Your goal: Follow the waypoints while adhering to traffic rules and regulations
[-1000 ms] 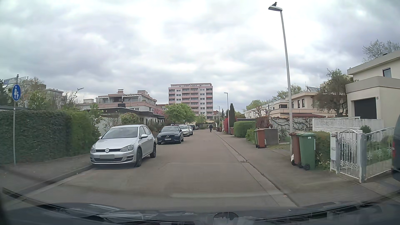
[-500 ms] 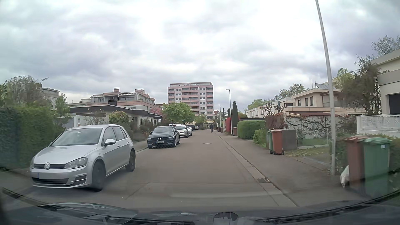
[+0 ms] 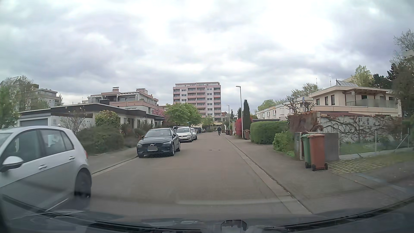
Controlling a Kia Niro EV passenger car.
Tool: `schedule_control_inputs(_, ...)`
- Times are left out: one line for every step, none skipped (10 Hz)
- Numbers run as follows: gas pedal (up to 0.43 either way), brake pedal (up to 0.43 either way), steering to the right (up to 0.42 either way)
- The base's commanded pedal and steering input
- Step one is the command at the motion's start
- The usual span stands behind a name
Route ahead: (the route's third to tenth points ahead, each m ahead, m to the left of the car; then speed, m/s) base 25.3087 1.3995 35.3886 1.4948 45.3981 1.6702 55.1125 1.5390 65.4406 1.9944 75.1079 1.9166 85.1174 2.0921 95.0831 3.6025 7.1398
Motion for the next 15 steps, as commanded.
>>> schedule_control_inputs(0.059,0.000,-0.003)
schedule_control_inputs(0.059,0.000,-0.003)
schedule_control_inputs(0.059,0.000,-0.003)
schedule_control_inputs(0.059,0.000,-0.003)
schedule_control_inputs(0.059,0.000,-0.003)
schedule_control_inputs(0.059,0.000,-0.003)
schedule_control_inputs(0.059,0.000,-0.003)
schedule_control_inputs(0.059,0.000,-0.002)
schedule_control_inputs(0.059,0.000,-0.003)
schedule_control_inputs(0.059,0.000,-0.002)
schedule_control_inputs(0.059,0.000,-0.002)
schedule_control_inputs(0.059,0.000,-0.002)
schedule_control_inputs(0.059,0.000,-0.003)
schedule_control_inputs(0.059,0.000,-0.002)
schedule_control_inputs(0.059,0.000,-0.002)
